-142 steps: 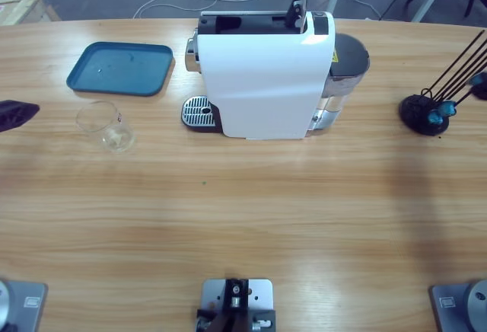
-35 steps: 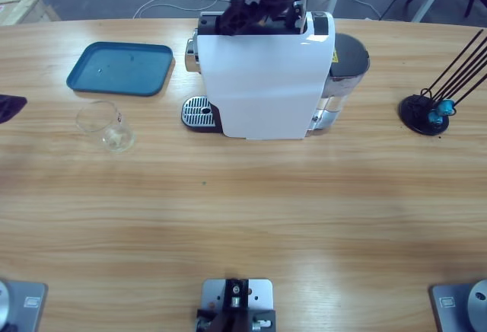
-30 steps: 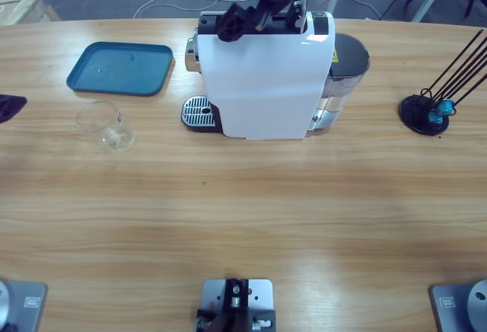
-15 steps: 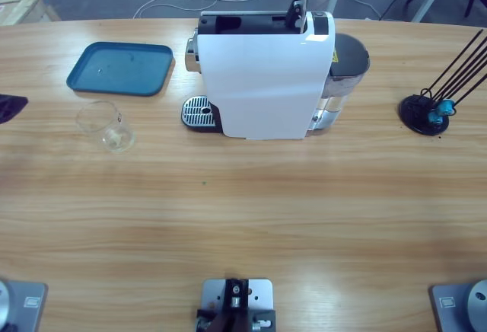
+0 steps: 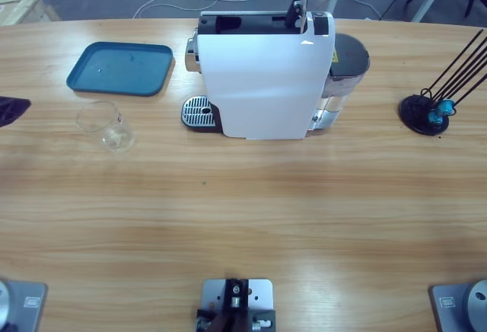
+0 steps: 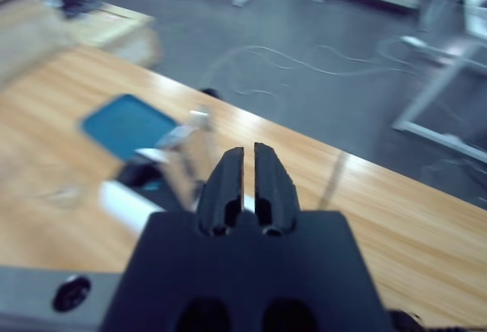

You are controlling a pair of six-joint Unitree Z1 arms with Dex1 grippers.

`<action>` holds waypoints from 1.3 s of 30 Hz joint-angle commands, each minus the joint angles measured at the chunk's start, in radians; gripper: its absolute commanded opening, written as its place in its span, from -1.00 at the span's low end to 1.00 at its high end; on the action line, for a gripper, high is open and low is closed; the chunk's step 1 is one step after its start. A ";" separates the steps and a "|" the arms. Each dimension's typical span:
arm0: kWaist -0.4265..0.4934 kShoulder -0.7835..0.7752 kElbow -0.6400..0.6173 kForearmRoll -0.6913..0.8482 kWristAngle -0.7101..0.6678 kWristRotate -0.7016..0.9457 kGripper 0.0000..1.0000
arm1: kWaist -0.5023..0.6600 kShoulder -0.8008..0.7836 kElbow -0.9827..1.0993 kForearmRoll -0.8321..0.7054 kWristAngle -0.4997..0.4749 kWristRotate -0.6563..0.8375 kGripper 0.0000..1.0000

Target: Pour coffee

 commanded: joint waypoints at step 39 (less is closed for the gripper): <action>0.005 -0.005 0.038 -0.015 -0.017 0.011 0.97 | 0.214 0.461 -0.261 0.063 -0.091 0.005 -1.00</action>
